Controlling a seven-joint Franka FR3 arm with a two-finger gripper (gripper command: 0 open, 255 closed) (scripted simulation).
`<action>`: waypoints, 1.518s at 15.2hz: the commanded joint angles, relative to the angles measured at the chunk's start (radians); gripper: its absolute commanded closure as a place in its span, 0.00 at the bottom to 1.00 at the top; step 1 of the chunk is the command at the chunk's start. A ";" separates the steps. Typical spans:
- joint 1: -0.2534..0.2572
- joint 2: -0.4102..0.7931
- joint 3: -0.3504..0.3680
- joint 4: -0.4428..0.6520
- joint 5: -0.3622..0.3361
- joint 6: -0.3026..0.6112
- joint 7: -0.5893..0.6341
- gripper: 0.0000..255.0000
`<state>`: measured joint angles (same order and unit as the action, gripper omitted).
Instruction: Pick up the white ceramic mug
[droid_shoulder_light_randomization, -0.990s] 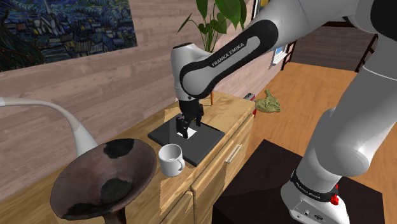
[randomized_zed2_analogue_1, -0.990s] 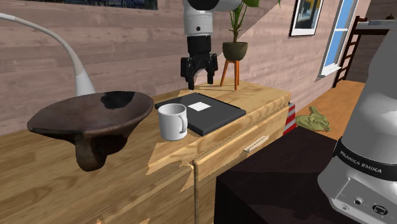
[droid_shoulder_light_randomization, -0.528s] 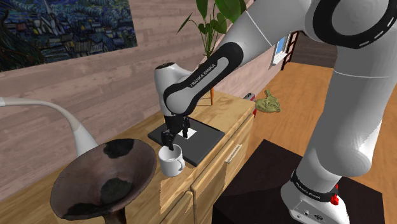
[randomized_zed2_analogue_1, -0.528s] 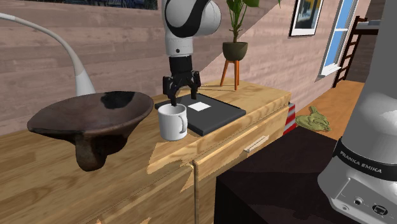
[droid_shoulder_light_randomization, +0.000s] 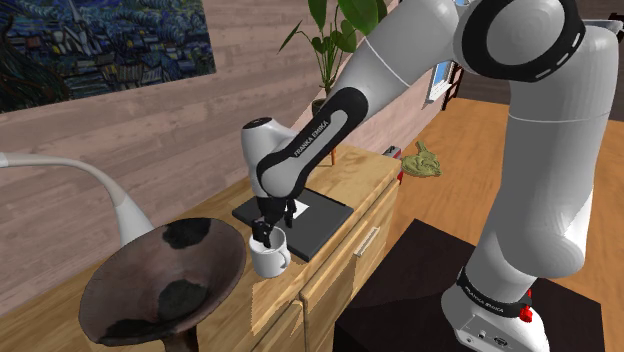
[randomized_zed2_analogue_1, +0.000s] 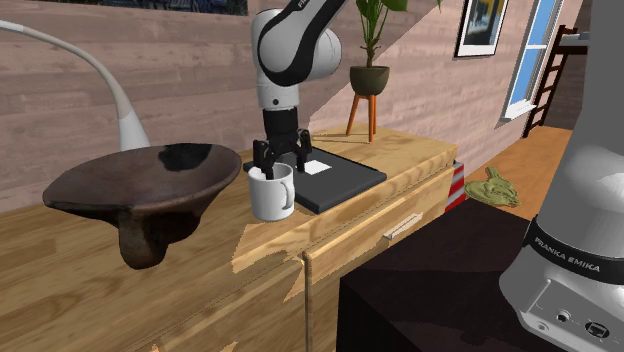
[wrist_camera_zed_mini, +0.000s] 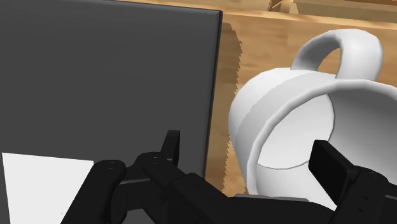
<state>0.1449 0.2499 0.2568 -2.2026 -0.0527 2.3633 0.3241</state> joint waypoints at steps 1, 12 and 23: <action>0.001 0.008 -0.001 -0.003 -0.003 0.011 0.001 0.00; -0.001 -0.002 0.000 -0.001 0.001 -0.001 -0.001 1.00; -0.010 -0.106 0.011 0.034 0.038 -0.135 -0.024 1.00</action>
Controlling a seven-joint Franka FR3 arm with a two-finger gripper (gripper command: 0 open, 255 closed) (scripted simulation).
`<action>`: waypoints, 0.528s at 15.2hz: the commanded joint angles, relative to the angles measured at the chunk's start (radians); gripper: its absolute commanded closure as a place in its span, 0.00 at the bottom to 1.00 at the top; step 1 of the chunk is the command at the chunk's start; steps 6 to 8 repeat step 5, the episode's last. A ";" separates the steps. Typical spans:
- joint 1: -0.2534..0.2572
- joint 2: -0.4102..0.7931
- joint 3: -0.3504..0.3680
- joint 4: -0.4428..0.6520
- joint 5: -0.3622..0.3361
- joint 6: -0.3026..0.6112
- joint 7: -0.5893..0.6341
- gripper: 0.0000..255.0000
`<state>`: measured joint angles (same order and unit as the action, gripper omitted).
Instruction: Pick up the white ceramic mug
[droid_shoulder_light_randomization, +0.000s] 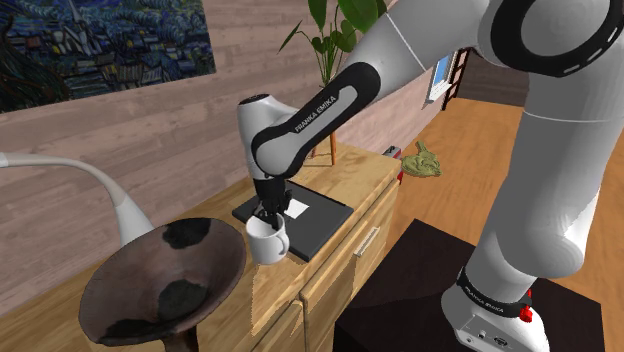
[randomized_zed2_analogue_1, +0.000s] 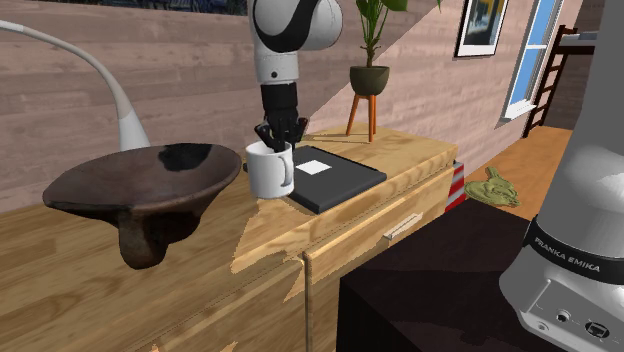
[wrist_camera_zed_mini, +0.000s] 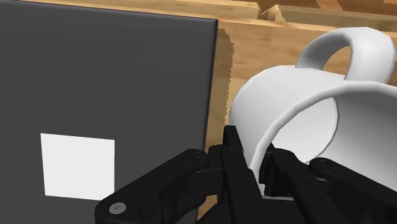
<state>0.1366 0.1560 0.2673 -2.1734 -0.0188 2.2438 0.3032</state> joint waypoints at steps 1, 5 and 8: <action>-0.002 -0.020 0.001 0.009 0.007 -0.028 -0.005 1.00; -0.003 -0.038 0.002 0.019 0.013 -0.055 -0.009 1.00; -0.003 -0.038 0.002 0.019 0.013 -0.055 -0.009 1.00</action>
